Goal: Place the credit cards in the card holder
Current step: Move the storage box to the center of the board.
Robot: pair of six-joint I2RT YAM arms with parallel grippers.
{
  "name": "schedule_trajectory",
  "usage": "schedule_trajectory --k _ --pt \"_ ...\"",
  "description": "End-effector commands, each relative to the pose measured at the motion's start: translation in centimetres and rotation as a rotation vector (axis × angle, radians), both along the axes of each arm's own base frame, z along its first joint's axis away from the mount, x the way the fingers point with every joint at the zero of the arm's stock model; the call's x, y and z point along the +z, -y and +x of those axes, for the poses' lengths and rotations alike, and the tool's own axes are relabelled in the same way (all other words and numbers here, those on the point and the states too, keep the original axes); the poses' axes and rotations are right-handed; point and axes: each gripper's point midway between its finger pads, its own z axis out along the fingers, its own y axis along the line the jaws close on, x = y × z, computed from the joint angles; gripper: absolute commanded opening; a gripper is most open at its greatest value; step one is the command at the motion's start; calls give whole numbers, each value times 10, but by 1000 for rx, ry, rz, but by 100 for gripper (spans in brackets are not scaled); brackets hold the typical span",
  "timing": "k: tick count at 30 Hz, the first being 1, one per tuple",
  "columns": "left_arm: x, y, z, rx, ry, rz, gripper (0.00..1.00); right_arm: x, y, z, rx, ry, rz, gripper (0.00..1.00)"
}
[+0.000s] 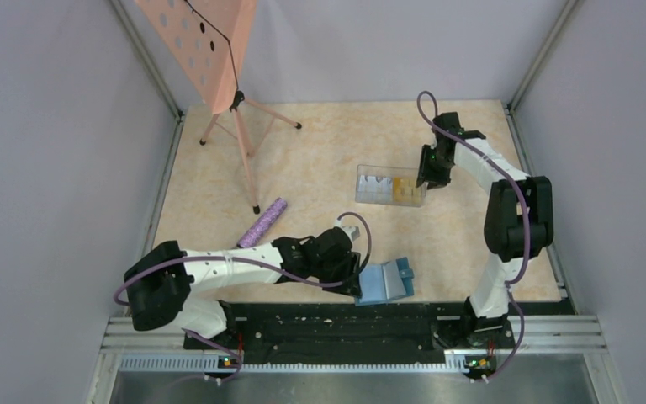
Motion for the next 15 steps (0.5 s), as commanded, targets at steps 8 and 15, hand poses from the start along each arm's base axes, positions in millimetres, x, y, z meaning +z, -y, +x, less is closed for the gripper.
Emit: schedule_trajectory --k 8,15 --pt "16 -1 2 -13 51 -32 46 -4 -13 -7 76 -12 21 2" --pt "35 -7 11 37 100 -36 47 10 -53 -34 135 -15 7 0"
